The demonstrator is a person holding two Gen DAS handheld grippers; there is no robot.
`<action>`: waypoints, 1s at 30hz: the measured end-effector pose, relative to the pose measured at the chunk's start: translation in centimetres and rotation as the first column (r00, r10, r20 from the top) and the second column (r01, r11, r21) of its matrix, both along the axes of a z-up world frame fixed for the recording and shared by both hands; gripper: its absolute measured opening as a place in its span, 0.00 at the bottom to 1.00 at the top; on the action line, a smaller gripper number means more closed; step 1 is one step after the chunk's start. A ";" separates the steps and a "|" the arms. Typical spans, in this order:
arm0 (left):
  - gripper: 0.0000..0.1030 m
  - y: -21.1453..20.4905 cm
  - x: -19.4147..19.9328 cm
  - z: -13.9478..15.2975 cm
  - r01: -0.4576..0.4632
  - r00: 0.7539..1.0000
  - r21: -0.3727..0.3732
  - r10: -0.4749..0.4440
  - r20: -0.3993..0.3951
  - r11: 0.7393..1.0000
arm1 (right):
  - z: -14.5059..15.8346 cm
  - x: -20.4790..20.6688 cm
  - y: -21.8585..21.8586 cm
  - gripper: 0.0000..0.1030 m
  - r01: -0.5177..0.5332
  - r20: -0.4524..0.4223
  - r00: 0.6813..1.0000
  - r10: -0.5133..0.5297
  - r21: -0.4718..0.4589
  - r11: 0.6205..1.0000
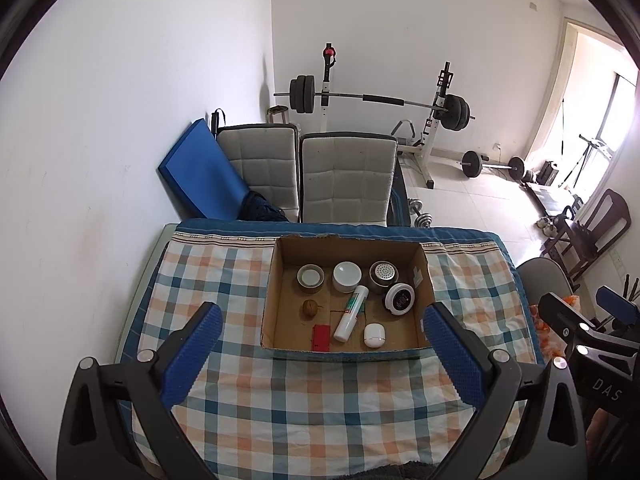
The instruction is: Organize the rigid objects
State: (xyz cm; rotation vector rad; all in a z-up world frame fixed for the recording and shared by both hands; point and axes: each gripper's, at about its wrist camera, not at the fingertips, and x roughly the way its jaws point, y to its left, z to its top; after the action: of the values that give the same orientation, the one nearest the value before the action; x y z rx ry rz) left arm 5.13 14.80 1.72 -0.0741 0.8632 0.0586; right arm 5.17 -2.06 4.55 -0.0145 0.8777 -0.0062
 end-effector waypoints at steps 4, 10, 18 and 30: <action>1.00 -0.2 -0.4 0.1 0.002 1.000 0.000 -0.002 0.006 1.000 | 0.1 -0.3 0.0 1.00 0.002 0.006 1.000 -0.002 -0.001 1.000; 1.00 -0.4 -0.9 0.4 0.001 1.000 0.005 -0.001 0.015 1.000 | 0.6 -1.1 -0.1 1.00 0.015 0.028 0.999 -0.014 -0.008 1.000; 1.00 -0.6 -1.3 1.0 -0.002 1.000 0.003 0.002 0.012 1.000 | 0.9 -1.7 -0.1 1.00 0.012 0.036 0.999 -0.011 -0.006 1.000; 1.00 -0.9 -1.3 1.0 0.003 1.000 0.001 -0.003 0.014 1.000 | 1.0 -1.9 -0.1 1.00 0.016 0.039 0.999 -0.016 -0.004 1.000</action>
State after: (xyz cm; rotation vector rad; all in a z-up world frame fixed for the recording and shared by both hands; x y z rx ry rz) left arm 3.82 13.93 2.77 -0.0725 0.8495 0.0556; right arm 3.31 -2.15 5.58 -0.0113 0.8387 -0.0237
